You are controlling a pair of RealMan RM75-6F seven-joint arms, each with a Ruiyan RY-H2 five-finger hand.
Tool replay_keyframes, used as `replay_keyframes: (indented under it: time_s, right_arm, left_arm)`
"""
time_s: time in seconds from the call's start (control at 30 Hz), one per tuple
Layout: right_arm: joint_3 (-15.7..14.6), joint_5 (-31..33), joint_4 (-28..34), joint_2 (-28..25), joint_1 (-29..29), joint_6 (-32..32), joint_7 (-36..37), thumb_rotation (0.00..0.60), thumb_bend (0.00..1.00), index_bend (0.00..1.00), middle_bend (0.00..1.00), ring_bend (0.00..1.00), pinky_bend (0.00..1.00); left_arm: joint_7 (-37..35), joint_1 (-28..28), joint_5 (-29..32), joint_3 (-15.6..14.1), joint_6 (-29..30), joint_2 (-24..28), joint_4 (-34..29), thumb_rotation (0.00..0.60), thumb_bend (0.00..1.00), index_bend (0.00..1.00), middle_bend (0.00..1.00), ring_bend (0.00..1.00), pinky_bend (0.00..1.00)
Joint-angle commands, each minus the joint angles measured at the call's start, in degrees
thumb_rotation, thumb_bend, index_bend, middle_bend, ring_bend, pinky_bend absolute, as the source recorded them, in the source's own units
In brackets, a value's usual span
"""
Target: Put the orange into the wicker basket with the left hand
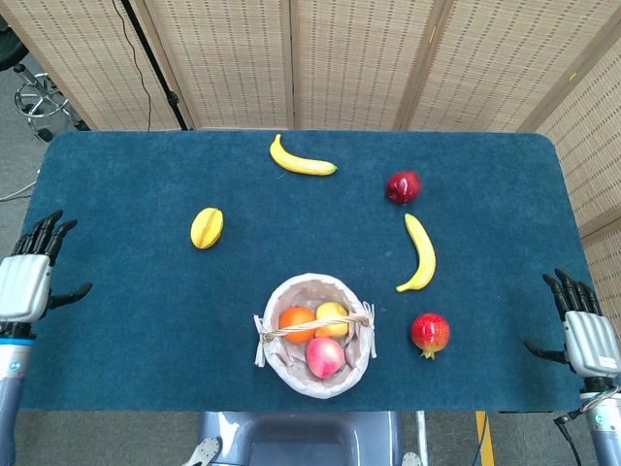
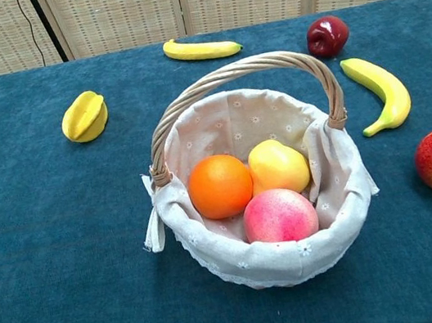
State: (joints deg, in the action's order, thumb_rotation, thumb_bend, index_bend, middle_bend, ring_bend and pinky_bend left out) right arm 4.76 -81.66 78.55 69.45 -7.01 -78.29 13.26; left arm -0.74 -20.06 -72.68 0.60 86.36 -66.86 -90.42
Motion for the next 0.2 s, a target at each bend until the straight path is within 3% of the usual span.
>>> replay_keyframes:
  time_s: [0.03,0.2]
  right_arm:
    - [0.43,-0.6,-0.08,0.37,0.27,-1.5,-0.26,0.6,0.0,0.05,0.0,0.0,0.0]
    - [0.39,-2.56,1.38,0.28,0.23,-3.34,-0.43,0.6,0.0,0.05,0.0,0.0,0.0]
  left_arm:
    - [1.18,3.16,-1.19,-1.08,3.09,-0.7,0.74,0.6,0.13,0.15,0.06,0.08,0.16]
    - [-0.98,5.97,-2.32,-0.67,4.39,-1.55,2.21,0.6,0.13,0.15,0.06,0.07,0.16]
